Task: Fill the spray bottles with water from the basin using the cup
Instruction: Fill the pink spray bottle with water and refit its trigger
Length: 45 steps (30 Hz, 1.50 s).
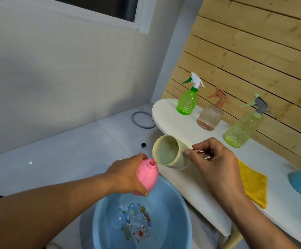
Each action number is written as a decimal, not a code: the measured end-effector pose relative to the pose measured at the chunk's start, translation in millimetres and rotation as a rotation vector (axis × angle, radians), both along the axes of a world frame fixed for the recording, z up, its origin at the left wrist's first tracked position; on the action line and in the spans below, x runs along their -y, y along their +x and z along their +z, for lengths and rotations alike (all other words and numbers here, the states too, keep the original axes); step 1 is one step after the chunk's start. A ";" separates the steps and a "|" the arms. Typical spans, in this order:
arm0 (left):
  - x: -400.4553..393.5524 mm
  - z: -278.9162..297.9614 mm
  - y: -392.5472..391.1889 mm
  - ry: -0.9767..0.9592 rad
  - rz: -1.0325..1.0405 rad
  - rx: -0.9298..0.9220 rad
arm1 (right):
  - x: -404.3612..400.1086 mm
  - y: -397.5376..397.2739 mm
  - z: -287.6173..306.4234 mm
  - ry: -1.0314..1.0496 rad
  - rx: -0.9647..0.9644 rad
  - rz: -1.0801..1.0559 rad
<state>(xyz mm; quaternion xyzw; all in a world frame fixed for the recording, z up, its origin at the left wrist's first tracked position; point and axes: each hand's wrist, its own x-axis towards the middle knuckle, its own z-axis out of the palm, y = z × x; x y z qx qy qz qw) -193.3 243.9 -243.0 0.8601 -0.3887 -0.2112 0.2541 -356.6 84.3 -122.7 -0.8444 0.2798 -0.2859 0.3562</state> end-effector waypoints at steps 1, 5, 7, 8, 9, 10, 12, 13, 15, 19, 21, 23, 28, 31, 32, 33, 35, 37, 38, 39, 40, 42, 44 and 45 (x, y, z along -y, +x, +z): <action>-0.1 -0.1 -0.1 0.001 0.000 0.002 | -0.7 0.2 0.0 -0.012 -0.005 -0.003; 0.9 0.6 -0.5 -0.008 -0.009 0.008 | -1.7 0.2 0.4 -0.065 -0.020 -0.016; 1.2 1.3 -0.7 -0.012 -0.015 0.006 | -2.0 0.5 0.8 -0.074 -0.024 -0.017; 1.1 1.4 -0.9 -0.011 -0.018 0.007 | -2.2 0.6 0.9 -0.083 -0.025 -0.016; 0.9 1.7 -1.2 -0.010 -0.019 0.008 | -2.4 0.4 1.2 -0.093 -0.023 -0.013; 0.8 1.8 -1.1 -0.009 -0.018 0.009 | -2.4 -0.1 1.2 -0.103 -0.023 -0.009; 0.6 1.5 -0.8 -0.009 -0.013 0.006 | -3.1 -1.2 1.4 -0.118 -0.031 -0.004; 0.8 1.4 -0.4 -0.011 -0.012 0.006 | -3.3 -1.7 1.3 -0.130 -0.036 -0.001; 0.7 1.0 0.1 -0.016 -0.013 0.005 | -4.1 -2.0 1.1 -0.161 -0.038 0.008; 0.7 1.5 -0.3 -0.017 -0.014 -0.001 | -5.8 -1.8 1.7 -0.204 -0.038 0.013; 0.9 2.0 -0.4 -0.016 -0.015 -0.002 | -6.4 -2.3 2.1 -0.228 -0.035 0.017; 1.0 2.1 -0.7 -0.016 -0.014 -0.004 | -6.5 -2.9 2.5 -0.266 -0.029 0.023; 1.1 1.5 -1.3 -0.015 -0.015 0.007 | -7.1 -3.3 3.0 -0.386 -0.023 0.033; 1.5 1.2 -0.8 -0.016 -0.018 0.005 | -7.6 -3.6 2.5 -0.452 -0.015 0.042; 1.5 1.2 -1.0 -0.016 -0.019 0.005 | -7.4 -3.5 2.2 -0.489 -0.012 0.045; 1.5 1.1 -1.2 -0.015 -0.021 0.006 | -7.4 -3.7 2.0 -0.523 -0.009 0.048; 1.7 1.0 -1.4 -0.015 -0.026 0.008 | -7.4 -4.1 1.9 -0.574 -0.002 0.053; 1.8 0.6 -1.3 -0.014 -0.029 0.012 | -7.4 -4.4 1.6 -0.628 0.010 0.063; 1.8 0.2 -1.3 -0.014 -0.030 0.016 | -7.4 -4.7 1.6 -0.657 0.014 0.066; 1.8 -0.3 -1.1 -0.014 -0.031 0.020 | -7.3 -4.6 1.5 -0.682 0.016 0.071; 1.7 -0.9 -1.0 -0.014 -0.031 0.021 | -6.9 -4.6 1.4 -0.702 0.017 0.075; 1.6 -1.4 -1.0 -0.015 -0.028 0.018 | -6.4 -4.6 1.5 -0.735 0.016 0.085; 1.6 -1.9 -0.8 -0.017 -0.023 0.013 | -6.7 -4.9 1.8 -0.763 0.016 0.091; 1.7 -2.3 -0.6 -0.017 -0.023 0.011 | -7.0 -5.1 1.8 -0.776 0.016 0.092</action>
